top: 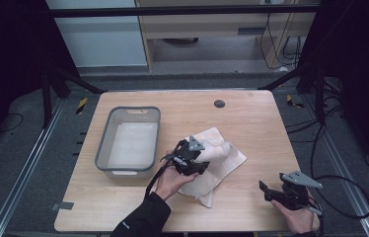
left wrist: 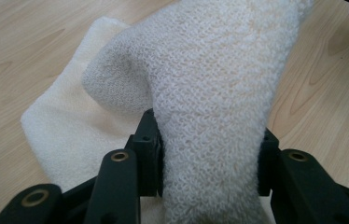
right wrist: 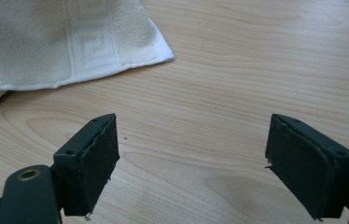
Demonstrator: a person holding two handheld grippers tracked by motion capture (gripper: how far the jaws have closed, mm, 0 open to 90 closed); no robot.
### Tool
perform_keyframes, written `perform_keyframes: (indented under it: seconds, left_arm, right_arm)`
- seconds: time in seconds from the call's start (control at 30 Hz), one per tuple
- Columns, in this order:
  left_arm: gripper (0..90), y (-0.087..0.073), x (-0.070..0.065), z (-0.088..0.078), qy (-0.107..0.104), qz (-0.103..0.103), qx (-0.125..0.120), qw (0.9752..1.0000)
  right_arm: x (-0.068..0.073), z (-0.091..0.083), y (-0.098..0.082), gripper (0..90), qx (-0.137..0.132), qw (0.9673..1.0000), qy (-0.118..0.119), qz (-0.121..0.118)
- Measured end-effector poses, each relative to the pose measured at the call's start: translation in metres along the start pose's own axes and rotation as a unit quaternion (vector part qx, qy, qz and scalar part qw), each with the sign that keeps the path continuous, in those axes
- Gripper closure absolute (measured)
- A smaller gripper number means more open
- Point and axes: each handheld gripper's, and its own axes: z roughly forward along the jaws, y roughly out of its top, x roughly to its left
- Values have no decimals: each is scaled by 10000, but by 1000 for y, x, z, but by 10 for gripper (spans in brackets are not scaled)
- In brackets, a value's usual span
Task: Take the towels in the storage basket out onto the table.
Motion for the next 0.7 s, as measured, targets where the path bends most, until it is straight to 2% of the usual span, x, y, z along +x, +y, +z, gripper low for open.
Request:
perform_keyframes:
  seconds: [0.5,0.7]
  left_arm:
    - [497,-10,1,0,53,66,-80,9999]
    - [435,-12,1,-2,110,114,-86,9998]
  right_arm:
    - [0,1,0,168,12,10000,-11,-33]
    - [0,1,0,167,12,10000,-1,-34]
